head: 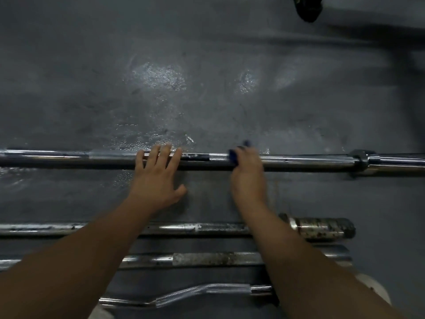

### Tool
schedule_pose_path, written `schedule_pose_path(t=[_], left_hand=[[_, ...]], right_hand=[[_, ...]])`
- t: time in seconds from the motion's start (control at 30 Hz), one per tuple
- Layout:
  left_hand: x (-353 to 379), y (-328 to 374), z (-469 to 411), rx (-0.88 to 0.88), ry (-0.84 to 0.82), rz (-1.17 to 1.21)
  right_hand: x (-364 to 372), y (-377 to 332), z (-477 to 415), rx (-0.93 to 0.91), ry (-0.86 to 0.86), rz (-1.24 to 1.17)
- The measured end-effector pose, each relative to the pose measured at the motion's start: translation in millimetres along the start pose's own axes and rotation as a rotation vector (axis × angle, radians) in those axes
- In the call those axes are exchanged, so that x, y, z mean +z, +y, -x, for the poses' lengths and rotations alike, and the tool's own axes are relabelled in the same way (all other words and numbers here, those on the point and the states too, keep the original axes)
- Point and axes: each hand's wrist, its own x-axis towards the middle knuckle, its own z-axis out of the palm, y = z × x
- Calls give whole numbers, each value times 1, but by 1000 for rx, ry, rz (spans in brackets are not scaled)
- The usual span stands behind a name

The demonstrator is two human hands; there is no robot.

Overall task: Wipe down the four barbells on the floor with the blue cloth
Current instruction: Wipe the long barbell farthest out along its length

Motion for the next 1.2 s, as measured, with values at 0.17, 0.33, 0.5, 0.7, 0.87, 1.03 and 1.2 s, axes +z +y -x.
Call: schedule_pose_path(t=[0.17,0.33,0.5,0.7,0.87,1.03,1.2], left_hand=[[-4,2,2,-4,-8,-11],[-29,11,17,-3,4,-22],[-78,29,45,-23,152,27],[-130,45,92,-67,161,11],[-163,42,113,-52,187,16],[-163,52,130,-100,84,-28],[-127,66,136,-206,6,56]], right_hand=[[-25,21,-4,-130,-206,81],[-59,0,0,218,-226,-136],[-117,-35,4,274,-133,-355],[-176,-61,37,199,-36,-319],[-206,-60,56,347,15,-382],[-208,-38,76,541,82,-517],[-200,-28,74,577,34,-474]])
